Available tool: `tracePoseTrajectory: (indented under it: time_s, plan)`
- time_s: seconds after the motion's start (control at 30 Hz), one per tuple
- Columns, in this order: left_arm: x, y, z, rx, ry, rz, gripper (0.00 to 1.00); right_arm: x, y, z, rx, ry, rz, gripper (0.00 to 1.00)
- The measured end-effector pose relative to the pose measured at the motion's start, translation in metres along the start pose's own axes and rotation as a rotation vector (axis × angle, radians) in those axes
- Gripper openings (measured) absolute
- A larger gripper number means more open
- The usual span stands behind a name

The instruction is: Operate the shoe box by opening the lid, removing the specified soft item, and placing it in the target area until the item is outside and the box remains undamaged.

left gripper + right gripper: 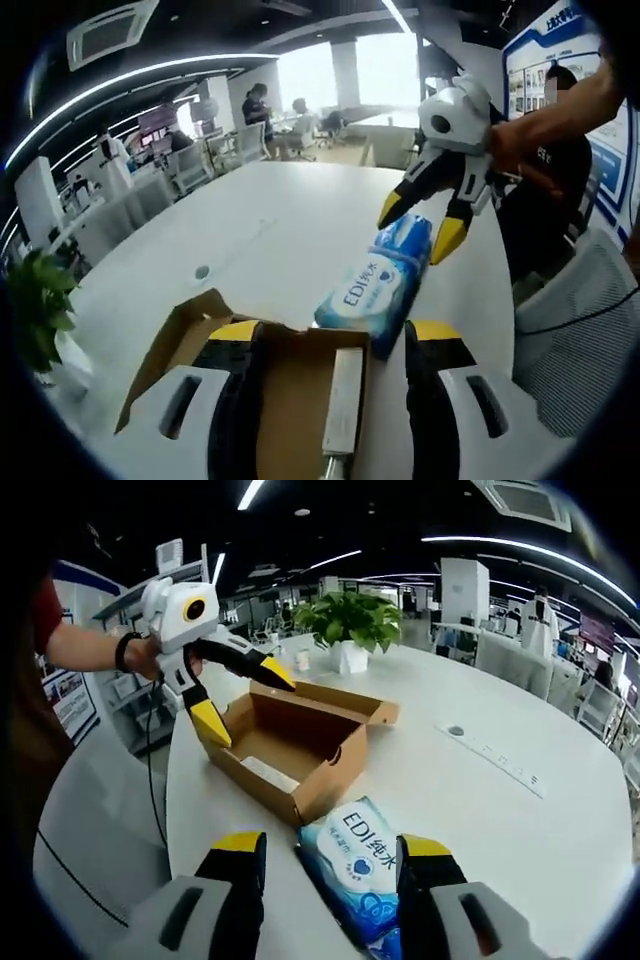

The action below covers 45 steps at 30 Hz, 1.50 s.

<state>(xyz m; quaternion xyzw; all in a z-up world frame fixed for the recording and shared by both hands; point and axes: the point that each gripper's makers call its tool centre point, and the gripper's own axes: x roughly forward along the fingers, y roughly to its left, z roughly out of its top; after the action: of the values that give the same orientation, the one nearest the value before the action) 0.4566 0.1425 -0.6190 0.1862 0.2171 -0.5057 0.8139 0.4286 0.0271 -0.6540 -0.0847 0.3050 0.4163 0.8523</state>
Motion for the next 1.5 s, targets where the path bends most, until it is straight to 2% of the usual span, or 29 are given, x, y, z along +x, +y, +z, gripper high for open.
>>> tracePoseTrajectory:
  time_s: [0.33, 0.43, 0.77, 1.03, 1.23, 1.5]
  plan:
    - [-0.045, 0.021, -0.031, -0.104, -0.02, 0.088, 0.57, 0.023, 0.02, 0.006, 0.004, -0.008, 0.037, 0.51]
    - [-0.059, 0.028, -0.042, -0.141, -0.025, 0.122, 0.57, 0.029, 0.028, 0.009, 0.005, -0.01, 0.049, 0.48]
    - [-0.105, 0.043, -0.065, -0.212, -0.057, 0.217, 0.58, 0.048, 0.056, 0.022, 0.014, -0.03, 0.09, 0.5]
    - [-0.138, 0.047, -0.095, -0.257, -0.045, 0.275, 0.59, 0.062, 0.075, 0.029, 0.012, -0.04, 0.12, 0.52]
    - [-0.156, 0.042, -0.117, -0.294, -0.034, 0.298, 0.58, 0.066, 0.08, 0.03, 0.007, -0.034, 0.126, 0.52]
    - [-0.166, 0.038, -0.126, -0.316, -0.035, 0.314, 0.58, 0.073, 0.076, 0.035, -0.011, -0.017, 0.128, 0.52]
